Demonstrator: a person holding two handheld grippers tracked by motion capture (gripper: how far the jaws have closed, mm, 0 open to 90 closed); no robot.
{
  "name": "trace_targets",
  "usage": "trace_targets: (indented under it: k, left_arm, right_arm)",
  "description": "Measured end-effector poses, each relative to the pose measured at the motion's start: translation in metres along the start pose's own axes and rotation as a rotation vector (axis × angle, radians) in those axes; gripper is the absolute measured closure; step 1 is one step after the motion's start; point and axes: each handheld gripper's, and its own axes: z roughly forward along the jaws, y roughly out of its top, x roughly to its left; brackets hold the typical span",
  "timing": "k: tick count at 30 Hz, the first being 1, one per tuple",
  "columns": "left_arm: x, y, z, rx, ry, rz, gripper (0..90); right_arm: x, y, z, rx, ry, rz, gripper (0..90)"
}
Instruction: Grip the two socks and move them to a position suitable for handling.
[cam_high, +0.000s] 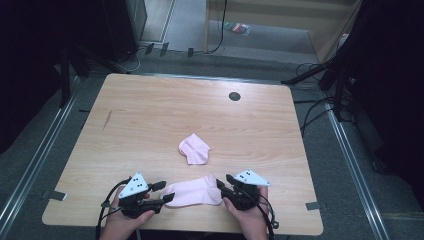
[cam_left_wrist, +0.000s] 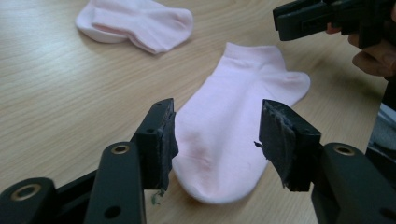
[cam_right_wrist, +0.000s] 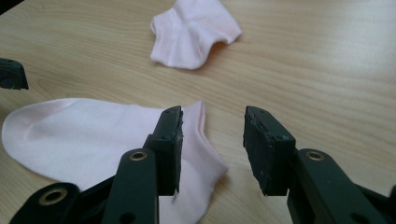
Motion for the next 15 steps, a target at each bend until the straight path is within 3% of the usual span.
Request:
trace_targets:
  k: [2,6,12,15]
  left_arm:
    - [0.003,0.000,0.000,-0.005,0.022,-0.021,44.4]
    - [0.008,0.001,0.002,-0.021,0.047,-0.041,44.8]
    - [0.017,0.000,0.002,-0.027,0.082,-0.072,46.4]
    - [0.020,0.000,0.001,-0.032,0.089,-0.082,47.2]
  right_arm:
    - [0.008,0.005,0.002,-0.012,-0.008,-0.048,57.6]
    - [0.018,0.013,0.007,-0.015,0.006,-0.095,57.0]
    - [0.037,0.024,0.023,-0.008,0.025,-0.138,56.7]
    - [0.045,0.034,0.039,0.018,0.032,-0.151,55.9]
